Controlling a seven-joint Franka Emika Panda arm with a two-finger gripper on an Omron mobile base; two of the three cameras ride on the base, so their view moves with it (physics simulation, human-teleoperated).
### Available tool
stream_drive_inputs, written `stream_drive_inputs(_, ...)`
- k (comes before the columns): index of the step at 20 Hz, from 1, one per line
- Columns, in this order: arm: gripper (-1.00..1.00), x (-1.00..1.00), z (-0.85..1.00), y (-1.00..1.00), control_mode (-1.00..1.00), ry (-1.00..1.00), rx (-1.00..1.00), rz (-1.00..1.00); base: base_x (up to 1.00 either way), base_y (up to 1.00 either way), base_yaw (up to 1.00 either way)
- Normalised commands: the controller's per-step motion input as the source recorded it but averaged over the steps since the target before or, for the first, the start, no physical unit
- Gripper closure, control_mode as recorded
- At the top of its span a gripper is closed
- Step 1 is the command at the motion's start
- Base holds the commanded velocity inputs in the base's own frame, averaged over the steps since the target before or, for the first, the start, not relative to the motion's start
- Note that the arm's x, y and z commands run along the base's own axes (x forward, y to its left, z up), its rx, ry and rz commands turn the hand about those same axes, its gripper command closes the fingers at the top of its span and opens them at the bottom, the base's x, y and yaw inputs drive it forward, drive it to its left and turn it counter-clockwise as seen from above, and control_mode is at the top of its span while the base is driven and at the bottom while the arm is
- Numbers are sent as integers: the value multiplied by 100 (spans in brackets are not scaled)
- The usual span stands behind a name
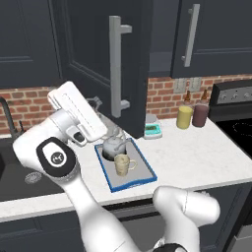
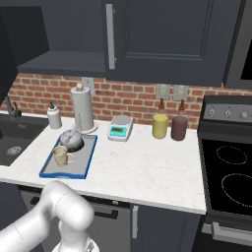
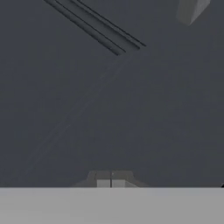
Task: Pick the kettle from the counter and place it on the tray. Then pick the mug from the cabinet and place it on the tray. Then close the cabinet doors.
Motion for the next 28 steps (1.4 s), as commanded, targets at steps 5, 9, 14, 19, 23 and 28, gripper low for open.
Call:
stream_drive_inputs(5,100,2,0,-89,-100,0,-9,0,0,0,0)
stream_drive_inputs(9,100,12,3,-39,-100,0,0,0,0,0,0)
stream_drive_inputs(14,100,31,69,-2,-100,5,5,0,0,0,0)
stream_drive_inputs(19,100,34,100,0,-100,2,7,0,0,0,0)
stream_drive_inputs(23,100,70,76,4,-100,1,7,5,0,0,0)
stream_drive_inputs(28,100,100,34,0,-100,4,12,19,0,0,0)
